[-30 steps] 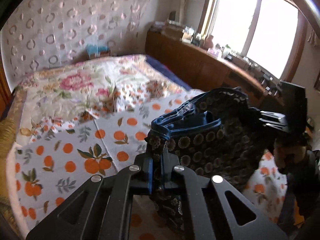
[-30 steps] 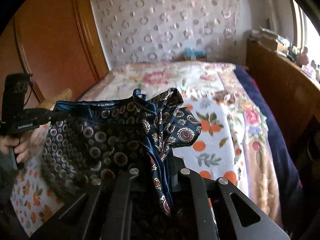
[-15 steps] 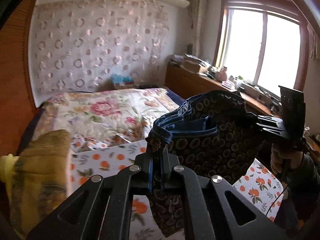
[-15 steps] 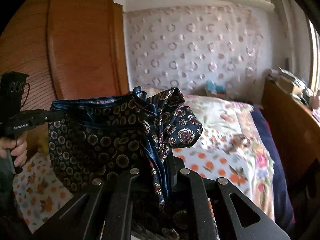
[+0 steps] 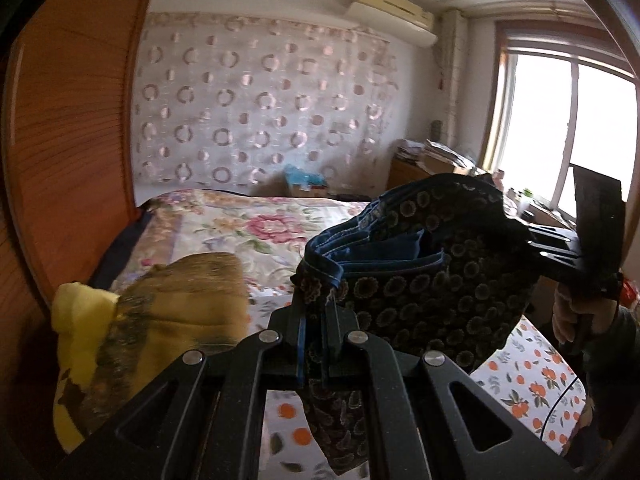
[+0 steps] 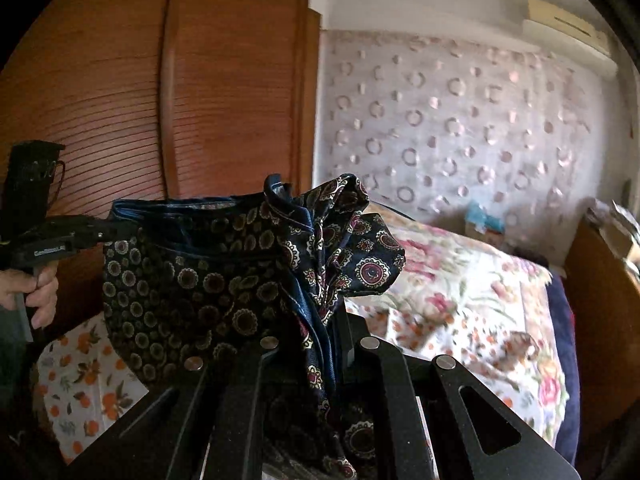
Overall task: Fold small clothes
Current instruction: 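Lift the folded garment with the left gripper and carry it toward the yellow plush toy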
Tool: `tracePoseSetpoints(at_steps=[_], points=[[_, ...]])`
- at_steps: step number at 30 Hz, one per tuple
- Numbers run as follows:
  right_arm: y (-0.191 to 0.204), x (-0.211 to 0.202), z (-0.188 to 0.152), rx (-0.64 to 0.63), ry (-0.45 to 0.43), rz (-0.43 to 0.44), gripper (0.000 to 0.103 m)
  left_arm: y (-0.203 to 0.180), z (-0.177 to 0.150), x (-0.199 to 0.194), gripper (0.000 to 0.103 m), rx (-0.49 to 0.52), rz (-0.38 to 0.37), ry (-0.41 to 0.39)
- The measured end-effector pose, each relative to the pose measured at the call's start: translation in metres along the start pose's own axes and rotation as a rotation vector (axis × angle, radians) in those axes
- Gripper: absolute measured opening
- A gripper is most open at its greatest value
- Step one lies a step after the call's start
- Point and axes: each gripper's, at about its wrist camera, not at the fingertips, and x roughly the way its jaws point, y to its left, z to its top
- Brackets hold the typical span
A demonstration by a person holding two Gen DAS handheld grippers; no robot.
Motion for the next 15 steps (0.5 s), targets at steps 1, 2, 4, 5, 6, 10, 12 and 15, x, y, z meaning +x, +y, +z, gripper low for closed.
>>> tracePoseSetpoints(at_steps=[1,2,4,5,6,10,12,15], points=[[0.001,0.003,0.003,-0.014,-0.001,0.005,0.009,0.006,0.000,0.000,0.006,-0.009,0.011,-0.006],[0.004,0.007,0.008,-0.033,-0.002,0.012,0.009,0.013,-0.001,-0.002,0.006,-0.021,0.021,-0.014],[0.004,0.014,0.016,-0.072,-0.001,0.026,0.009,0.025,-0.004,-0.007,0.006,-0.042,0.045,-0.025],[0.006,0.019,0.022,-0.092,0.002,0.035,0.009,0.032,-0.007,-0.010,0.006,-0.050,0.063,-0.030],[0.009,0.025,0.028,-0.118,0.007,0.049,0.009,0.037,-0.009,-0.012,0.006,-0.057,0.081,-0.034],[0.026,0.057,0.058,-0.246,0.038,0.100,0.009,0.067,-0.021,-0.020,0.006,-0.119,0.140,-0.040],[0.037,0.075,0.072,-0.310,0.054,0.126,0.009,0.078,-0.029,-0.022,0.006,-0.148,0.168,-0.034],[0.056,0.105,0.089,-0.398,0.078,0.165,0.009,0.089,-0.043,-0.028,0.006,-0.196,0.200,-0.036]])
